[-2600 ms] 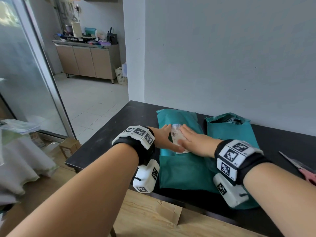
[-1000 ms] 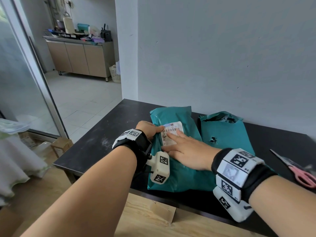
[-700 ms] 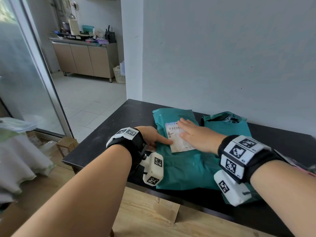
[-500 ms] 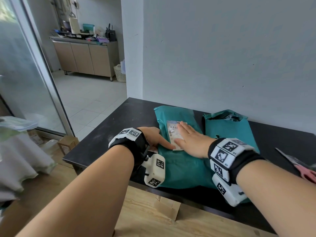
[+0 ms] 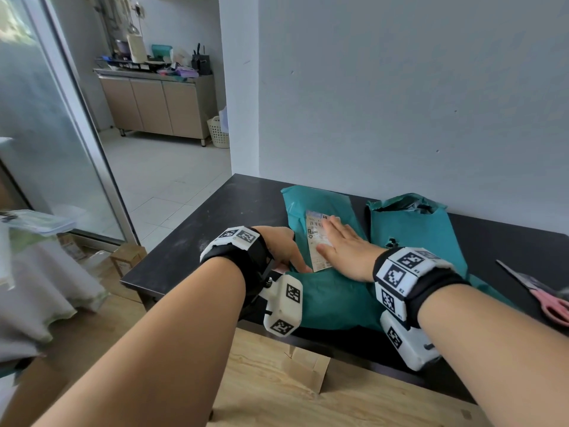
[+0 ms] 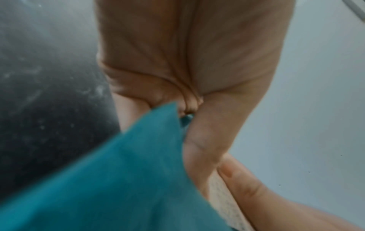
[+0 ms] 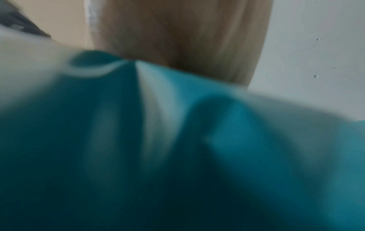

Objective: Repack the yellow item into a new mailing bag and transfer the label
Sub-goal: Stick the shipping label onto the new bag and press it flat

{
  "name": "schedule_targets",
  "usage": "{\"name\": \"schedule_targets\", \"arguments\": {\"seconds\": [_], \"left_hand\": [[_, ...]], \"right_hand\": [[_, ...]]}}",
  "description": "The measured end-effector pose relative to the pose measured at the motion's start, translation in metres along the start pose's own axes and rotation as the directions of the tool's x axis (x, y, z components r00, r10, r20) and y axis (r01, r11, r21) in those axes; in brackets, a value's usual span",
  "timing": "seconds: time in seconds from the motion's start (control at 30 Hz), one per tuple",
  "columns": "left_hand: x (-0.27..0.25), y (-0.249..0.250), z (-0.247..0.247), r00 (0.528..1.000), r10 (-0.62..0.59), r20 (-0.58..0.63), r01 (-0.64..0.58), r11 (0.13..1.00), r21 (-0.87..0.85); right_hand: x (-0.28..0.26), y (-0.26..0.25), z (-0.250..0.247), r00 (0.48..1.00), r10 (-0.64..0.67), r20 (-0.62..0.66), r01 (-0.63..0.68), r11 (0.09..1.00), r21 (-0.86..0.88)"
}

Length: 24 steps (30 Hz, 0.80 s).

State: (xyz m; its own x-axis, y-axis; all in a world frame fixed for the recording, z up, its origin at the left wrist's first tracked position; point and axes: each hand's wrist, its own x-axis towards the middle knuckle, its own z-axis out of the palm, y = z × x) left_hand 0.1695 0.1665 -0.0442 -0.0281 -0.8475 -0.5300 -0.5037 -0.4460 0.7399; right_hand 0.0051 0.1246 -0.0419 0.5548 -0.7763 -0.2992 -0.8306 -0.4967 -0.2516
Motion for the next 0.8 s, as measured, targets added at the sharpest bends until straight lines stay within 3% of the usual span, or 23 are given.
{"name": "schedule_targets", "arguments": {"seconds": [0.1, 0.2, 0.33, 0.43, 0.53, 0.57, 0.6, 0.7, 0.8], "left_hand": [[-0.002, 0.004, -0.002, 1.000, 0.000, 0.004, 0.000, 1.000, 0.028], [0.001, 0.006, -0.003, 0.997, -0.004, -0.082, 0.016, 0.990, 0.140], [-0.007, 0.011, -0.009, 0.998, -0.052, -0.041, 0.057, 0.990, 0.130], [-0.023, 0.019, -0.026, 0.979, -0.031, -0.203, 0.064, 0.986, 0.157], [-0.030, 0.038, -0.032, 0.884, 0.201, -0.422, -0.054, 0.941, 0.335], [-0.031, 0.046, -0.027, 0.870, 0.280, -0.405, -0.099, 0.905, 0.413], [-0.029, 0.053, -0.019, 0.888, 0.315, -0.335, -0.130, 0.871, 0.474], [-0.031, 0.066, 0.011, 0.970, 0.217, -0.113, -0.090, 0.744, 0.662], [-0.031, 0.063, 0.020, 0.972, 0.232, -0.036, -0.138, 0.688, 0.712]], "right_hand": [[0.002, 0.001, 0.000, 1.000, 0.013, -0.005, -0.013, 1.000, 0.024], [0.001, -0.001, 0.000, 1.000, 0.015, -0.010, -0.015, 1.000, 0.025], [-0.008, 0.000, -0.005, 1.000, 0.002, 0.019, -0.003, 0.998, 0.057], [-0.022, 0.009, -0.021, 1.000, 0.025, 0.000, -0.025, 0.998, 0.063], [-0.032, 0.017, -0.041, 0.988, 0.082, -0.131, -0.074, 0.995, 0.061], [-0.033, 0.016, -0.046, 0.986, 0.068, -0.153, -0.061, 0.997, 0.050], [-0.033, 0.013, -0.048, 0.987, 0.043, -0.156, -0.038, 0.999, 0.037], [-0.027, 0.000, -0.041, 0.994, -0.031, -0.104, 0.034, 0.999, 0.023], [-0.014, -0.006, -0.026, 0.997, -0.069, -0.026, 0.070, 0.997, 0.030]]}}
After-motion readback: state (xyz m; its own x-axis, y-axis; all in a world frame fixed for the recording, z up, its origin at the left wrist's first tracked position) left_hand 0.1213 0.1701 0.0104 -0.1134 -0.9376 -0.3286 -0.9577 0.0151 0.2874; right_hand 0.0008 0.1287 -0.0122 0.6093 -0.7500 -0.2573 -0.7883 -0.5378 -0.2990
